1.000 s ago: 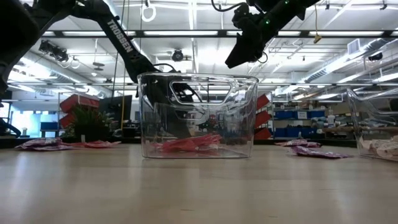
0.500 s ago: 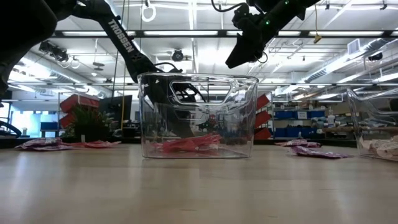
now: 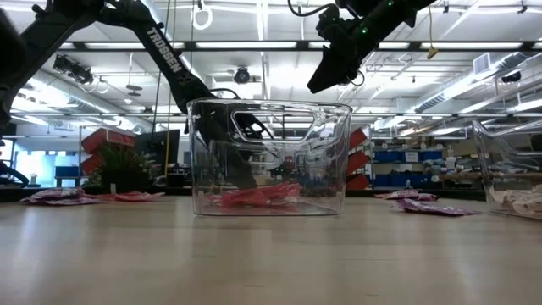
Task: Sort candy
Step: Put the red candy pack into the middle transparent bin
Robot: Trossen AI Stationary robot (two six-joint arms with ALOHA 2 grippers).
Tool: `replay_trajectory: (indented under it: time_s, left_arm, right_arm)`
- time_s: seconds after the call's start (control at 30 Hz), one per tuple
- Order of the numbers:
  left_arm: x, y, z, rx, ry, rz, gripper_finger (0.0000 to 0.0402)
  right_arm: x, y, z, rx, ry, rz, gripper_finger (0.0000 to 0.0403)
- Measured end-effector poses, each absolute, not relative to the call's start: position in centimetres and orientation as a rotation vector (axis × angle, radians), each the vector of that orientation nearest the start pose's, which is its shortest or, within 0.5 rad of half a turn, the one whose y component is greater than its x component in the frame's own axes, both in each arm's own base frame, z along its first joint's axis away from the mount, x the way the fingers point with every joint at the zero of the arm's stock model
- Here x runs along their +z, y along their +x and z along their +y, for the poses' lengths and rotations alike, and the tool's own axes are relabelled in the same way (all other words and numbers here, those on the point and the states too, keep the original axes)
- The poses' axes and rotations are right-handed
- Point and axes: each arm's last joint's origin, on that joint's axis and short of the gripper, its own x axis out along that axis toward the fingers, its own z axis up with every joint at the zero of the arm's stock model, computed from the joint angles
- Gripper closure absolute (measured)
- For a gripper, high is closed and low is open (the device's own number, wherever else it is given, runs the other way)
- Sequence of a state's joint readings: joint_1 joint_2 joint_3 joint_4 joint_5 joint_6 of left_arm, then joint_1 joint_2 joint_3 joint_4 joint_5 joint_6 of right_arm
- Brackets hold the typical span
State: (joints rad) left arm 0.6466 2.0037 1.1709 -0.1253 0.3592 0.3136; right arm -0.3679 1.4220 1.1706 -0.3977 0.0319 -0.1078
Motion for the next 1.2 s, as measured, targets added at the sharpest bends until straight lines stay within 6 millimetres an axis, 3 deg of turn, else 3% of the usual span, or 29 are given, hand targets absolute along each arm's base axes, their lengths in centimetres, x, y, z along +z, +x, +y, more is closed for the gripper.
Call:
replay_trajectory:
  time_s: [0.2, 0.43, 0.57, 0.8, 1.0, 1.2]
  left_arm:
    - [12.8, 31.7, 23.1, 0.14, -0.161, 0.885, 0.0399]
    - [15.8, 31.3, 23.1, 0.168, -0.114, 0.821, 0.04]
    - [15.9, 31.1, 22.8, 0.153, -0.125, 0.843, 0.0393]
    - [14.7, 32.1, 21.4, 0.081, -0.084, 0.891, 0.0312]
    - [13.8, 32.7, 21.3, 0.137, -0.057, 0.914, 0.0232]
    - [12.8, 33.0, 21.6, 0.174, -0.035, 0.934, 0.0211]
  right_arm:
    - [30.3, 28.9, -11.2, -0.35, 0.007, 0.668, 0.023]
    - [30.2, 28.8, -11.2, -0.348, 0.01, 0.684, 0.023]
    - [30.2, 28.8, -11.2, -0.348, 0.011, 0.685, 0.023]
    - [30.1, 28.8, -11.2, -0.348, 0.011, 0.688, 0.023]
    - [30.1, 28.8, -11.2, -0.347, 0.011, 0.688, 0.023]
    - [30.1, 28.8, -11.2, -0.346, 0.007, 0.69, 0.023]
